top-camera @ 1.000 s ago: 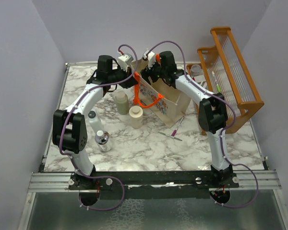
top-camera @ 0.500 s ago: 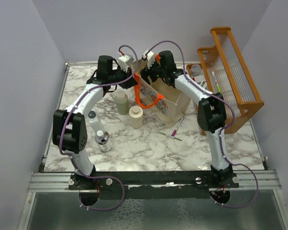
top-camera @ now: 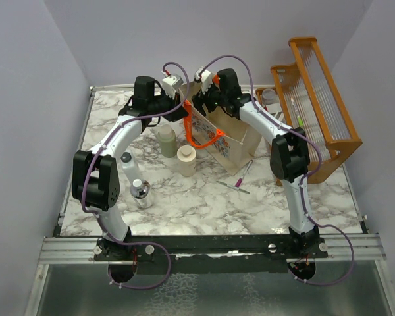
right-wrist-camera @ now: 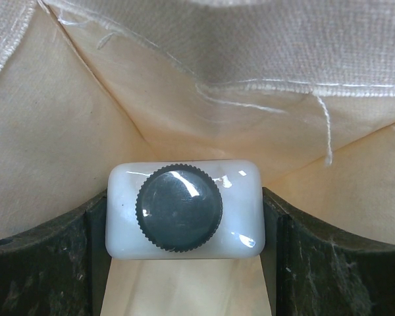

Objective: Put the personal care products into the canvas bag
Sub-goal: Place the care product in the canvas bag.

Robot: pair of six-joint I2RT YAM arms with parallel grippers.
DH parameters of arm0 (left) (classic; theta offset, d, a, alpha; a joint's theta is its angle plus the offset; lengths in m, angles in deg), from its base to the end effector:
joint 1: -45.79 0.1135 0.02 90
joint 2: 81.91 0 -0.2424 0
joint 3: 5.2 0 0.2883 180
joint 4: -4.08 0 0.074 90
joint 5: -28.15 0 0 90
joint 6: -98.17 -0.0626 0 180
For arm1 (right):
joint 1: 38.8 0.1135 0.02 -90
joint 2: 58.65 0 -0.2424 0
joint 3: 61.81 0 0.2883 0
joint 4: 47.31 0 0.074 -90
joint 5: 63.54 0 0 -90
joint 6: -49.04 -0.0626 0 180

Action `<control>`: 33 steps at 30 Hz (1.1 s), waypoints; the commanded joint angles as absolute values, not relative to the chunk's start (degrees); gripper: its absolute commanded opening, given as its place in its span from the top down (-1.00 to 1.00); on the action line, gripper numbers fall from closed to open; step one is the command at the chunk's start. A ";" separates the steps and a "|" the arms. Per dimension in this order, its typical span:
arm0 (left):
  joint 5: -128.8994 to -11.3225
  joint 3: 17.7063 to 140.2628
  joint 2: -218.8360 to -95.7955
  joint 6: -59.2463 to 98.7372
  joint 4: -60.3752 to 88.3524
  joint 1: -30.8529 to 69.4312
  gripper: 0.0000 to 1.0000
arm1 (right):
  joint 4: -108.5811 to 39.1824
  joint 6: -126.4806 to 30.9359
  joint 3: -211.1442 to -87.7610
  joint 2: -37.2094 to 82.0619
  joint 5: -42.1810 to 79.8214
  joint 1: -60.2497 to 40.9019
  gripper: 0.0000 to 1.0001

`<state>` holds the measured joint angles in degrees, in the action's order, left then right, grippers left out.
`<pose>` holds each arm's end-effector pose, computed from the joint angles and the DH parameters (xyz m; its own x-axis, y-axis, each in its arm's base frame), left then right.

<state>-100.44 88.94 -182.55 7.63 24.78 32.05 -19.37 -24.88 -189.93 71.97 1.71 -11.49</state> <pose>0.4381 -0.1473 0.2629 -0.4372 0.1145 -0.8921 0.7287 0.6264 -0.2767 0.5021 0.2888 0.2186 -0.2283 -0.4010 -0.8872 -0.8332 0.5518 -0.0350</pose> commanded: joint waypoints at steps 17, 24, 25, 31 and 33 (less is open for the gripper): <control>-98.62 90.40 -183.85 8.34 25.19 31.82 1.00 | -21.23 -23.36 -193.28 66.30 2.19 -11.74 -0.94; -98.26 90.27 -183.93 8.58 25.06 31.82 1.00 | -21.97 -22.83 -190.62 62.01 3.27 -11.76 -0.94; -98.24 90.23 -183.90 8.60 25.01 31.87 1.00 | -22.16 -22.62 -190.16 60.96 3.74 -11.73 -0.94; -98.15 90.07 -183.49 8.87 24.36 31.86 1.00 | -23.42 -20.82 -186.43 56.06 6.28 -11.94 -0.94; -97.91 89.89 -183.13 8.92 23.85 31.86 0.91 | -23.39 -20.59 -185.28 54.35 6.58 -12.27 -0.94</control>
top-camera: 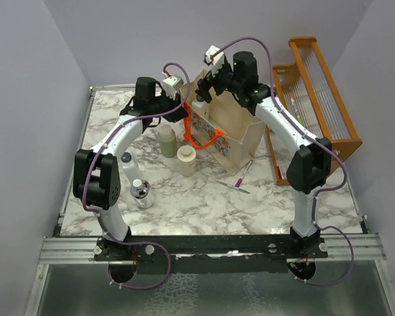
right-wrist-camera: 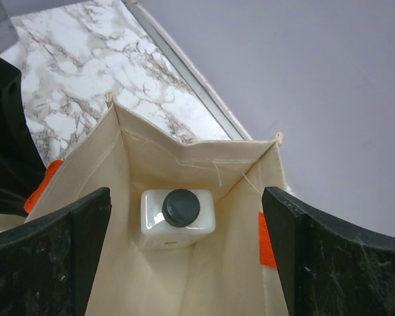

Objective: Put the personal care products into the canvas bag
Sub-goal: Place the care product in the canvas bag.

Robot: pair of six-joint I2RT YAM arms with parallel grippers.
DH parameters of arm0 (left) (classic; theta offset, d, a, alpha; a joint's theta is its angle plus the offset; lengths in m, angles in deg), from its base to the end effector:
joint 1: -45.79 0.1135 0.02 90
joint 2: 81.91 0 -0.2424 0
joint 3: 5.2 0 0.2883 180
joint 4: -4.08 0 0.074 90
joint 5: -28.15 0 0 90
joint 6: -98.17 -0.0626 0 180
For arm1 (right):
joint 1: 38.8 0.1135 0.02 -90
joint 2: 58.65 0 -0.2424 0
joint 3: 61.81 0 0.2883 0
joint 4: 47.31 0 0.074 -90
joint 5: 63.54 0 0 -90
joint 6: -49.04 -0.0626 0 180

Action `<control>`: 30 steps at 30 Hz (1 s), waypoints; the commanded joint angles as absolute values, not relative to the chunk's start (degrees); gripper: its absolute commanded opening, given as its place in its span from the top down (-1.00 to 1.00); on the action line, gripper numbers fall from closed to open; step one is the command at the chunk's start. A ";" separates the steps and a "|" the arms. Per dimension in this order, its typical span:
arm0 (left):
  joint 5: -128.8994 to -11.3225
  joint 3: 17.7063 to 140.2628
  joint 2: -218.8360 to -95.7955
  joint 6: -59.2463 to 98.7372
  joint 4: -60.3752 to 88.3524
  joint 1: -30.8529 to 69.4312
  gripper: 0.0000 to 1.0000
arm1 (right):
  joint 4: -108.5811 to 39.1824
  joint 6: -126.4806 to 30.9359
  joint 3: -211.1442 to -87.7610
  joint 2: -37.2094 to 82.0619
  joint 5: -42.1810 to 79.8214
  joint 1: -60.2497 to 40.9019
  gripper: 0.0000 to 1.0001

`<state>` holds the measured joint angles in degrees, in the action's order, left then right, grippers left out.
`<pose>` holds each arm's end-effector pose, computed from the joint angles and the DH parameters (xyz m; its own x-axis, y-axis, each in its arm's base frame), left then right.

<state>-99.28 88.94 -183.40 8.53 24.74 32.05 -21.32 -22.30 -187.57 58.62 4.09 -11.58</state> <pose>0.4411 -0.1470 0.2561 -0.4606 0.1075 -0.8811 0.7070 0.6446 -0.2910 0.4711 0.2691 0.3319 -0.0147 -0.3403 -0.9402 -0.7921 0.5778 -0.1967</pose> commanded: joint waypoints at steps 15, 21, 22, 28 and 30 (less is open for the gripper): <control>-100.09 91.92 -181.09 8.65 25.88 31.90 -0.21 | -15.15 -19.73 -169.60 33.26 -10.07 -13.05 -0.94; -99.90 93.12 -177.26 4.06 30.12 31.91 -0.78 | -7.78 -16.89 -169.78 31.42 -17.54 -11.67 -0.93; -99.29 93.20 -176.31 2.97 30.77 31.90 -0.83 | -6.70 -15.90 -169.84 31.49 -17.38 -10.49 -0.92; -86.66 92.24 -169.99 -2.13 33.23 32.11 -0.93 | -2.00 -9.80 -169.78 33.85 -12.52 -3.12 -0.90; -81.56 91.26 -167.85 -1.68 32.96 32.88 -0.98 | -1.91 -8.92 -169.10 34.74 -11.65 -1.40 -0.88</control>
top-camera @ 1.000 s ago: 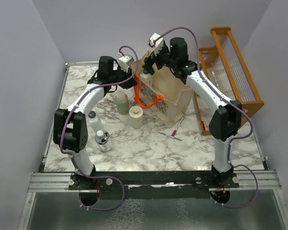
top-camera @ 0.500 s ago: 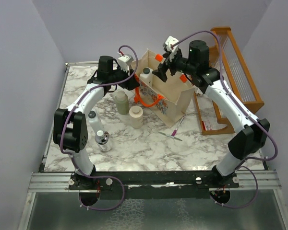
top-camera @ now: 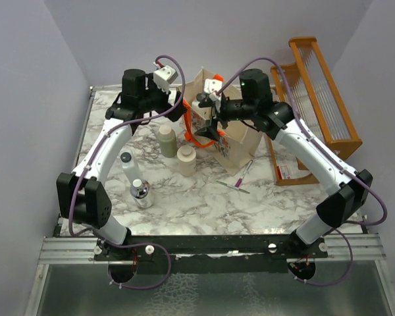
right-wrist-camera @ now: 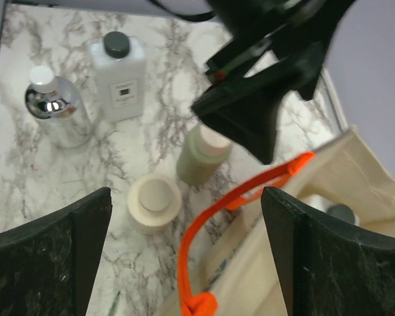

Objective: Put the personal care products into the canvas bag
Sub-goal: Place the care product in the canvas bag, then pick up the care product from the center of the board.

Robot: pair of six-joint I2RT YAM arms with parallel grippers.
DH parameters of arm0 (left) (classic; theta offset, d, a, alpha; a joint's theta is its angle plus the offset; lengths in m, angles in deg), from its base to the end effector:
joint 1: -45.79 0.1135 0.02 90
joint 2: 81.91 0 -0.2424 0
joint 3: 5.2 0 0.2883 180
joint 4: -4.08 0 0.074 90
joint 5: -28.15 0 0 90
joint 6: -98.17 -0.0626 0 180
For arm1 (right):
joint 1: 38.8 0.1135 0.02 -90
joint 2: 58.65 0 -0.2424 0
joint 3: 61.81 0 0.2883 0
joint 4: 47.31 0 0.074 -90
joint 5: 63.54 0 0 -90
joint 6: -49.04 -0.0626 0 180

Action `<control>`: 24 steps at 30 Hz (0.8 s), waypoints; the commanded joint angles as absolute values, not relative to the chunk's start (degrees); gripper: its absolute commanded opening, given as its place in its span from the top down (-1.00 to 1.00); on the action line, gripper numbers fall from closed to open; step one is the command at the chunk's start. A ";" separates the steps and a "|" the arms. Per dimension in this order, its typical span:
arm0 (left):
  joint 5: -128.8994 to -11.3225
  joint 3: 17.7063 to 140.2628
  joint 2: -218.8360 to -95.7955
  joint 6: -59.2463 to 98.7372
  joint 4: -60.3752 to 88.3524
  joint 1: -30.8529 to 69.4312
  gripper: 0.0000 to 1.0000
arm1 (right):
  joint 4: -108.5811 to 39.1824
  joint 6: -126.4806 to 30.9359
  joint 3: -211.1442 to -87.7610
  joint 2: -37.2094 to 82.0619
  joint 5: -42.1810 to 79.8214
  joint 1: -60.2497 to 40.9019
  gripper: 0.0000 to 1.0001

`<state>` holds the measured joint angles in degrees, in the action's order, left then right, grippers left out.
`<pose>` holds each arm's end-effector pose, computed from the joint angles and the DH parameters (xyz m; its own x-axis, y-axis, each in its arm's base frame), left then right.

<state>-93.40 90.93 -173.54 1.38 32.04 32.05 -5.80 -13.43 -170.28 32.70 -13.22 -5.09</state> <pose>0.4110 -0.1342 0.3277 -0.3049 0.1783 -0.9355 0.7097 0.6976 -0.0984 0.3210 0.2622 0.3902 0.1164 -0.3500 -0.9295 -0.9665 0.1756 -0.1872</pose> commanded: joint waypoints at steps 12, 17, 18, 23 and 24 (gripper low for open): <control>-81.77 90.43 -164.29 8.35 33.01 47.16 -0.98 | 0.59 -1.36 -169.46 44.52 -7.61 3.21 -0.81; -83.13 88.56 -163.01 8.28 31.84 47.81 -0.98 | 3.75 3.91 -172.12 49.04 -7.61 3.21 -0.81; -83.45 88.33 -162.86 8.14 31.82 47.81 -0.98 | 3.96 4.66 -172.35 49.75 -7.59 3.21 -0.81; -84.08 87.81 -162.46 7.58 31.91 47.90 -0.98 | 6.40 7.15 -174.37 53.72 -8.97 3.21 -0.69; -84.05 87.70 -162.42 7.55 31.81 47.90 -0.98 | 6.53 7.13 -174.66 54.29 -9.35 3.21 -0.64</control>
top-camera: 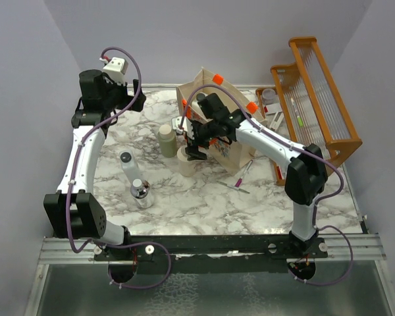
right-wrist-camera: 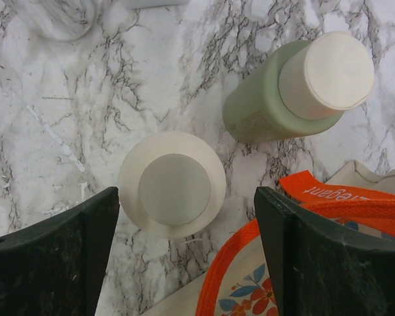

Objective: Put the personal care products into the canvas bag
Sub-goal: Pick up the care product from the center of the board.

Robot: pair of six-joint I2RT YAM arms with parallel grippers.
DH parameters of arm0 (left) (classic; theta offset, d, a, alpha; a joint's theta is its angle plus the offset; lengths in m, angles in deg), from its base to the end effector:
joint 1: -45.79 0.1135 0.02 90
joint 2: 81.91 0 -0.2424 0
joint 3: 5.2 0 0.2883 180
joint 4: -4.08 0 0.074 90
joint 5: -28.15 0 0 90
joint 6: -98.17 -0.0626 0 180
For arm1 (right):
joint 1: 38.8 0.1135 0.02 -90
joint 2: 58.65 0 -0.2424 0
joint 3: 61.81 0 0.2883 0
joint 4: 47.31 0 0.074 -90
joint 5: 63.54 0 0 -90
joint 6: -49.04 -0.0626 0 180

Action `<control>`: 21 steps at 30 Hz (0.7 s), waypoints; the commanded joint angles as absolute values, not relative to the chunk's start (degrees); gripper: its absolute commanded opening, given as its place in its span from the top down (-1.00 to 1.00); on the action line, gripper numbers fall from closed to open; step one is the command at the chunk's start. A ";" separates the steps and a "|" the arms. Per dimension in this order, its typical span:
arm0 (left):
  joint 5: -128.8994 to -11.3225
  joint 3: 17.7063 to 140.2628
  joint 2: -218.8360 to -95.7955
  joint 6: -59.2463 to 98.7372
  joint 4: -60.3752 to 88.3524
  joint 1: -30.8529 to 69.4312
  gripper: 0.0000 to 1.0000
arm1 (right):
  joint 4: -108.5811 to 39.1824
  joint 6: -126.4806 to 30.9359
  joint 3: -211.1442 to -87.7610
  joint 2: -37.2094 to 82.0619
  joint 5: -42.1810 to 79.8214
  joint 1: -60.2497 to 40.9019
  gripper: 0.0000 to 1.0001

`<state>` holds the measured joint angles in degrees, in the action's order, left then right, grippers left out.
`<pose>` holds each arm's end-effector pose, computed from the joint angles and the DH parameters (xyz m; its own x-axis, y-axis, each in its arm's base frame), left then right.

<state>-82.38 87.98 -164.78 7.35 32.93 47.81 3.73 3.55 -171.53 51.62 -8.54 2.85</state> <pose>0.3998 -0.0079 0.3635 -0.3135 0.0024 -0.9496 0.3038 0.9477 -0.0979 0.3274 0.3392 0.2400 0.1508 -0.6344 -0.7581 -0.9886 -0.0975 -0.1150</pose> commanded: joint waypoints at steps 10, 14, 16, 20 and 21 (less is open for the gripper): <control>-86.15 86.24 -161.82 7.38 31.78 47.97 -0.98 | 7.80 7.69 -175.32 56.19 -13.61 3.21 -0.11; -86.05 85.94 -161.47 7.37 31.31 47.97 -0.98 | 9.28 8.40 -175.54 56.63 -14.22 3.21 -0.02; -86.03 85.69 -161.31 7.39 31.18 47.98 -0.98 | 9.75 8.65 -175.47 56.81 -14.38 3.21 0.00; -86.19 85.33 -161.17 7.36 31.07 47.98 -0.98 | 10.36 8.93 -175.55 57.32 -14.51 3.21 0.03; -86.34 85.18 -161.11 7.36 31.05 47.94 -0.98 | 10.67 9.12 -175.62 57.54 -14.48 3.21 0.06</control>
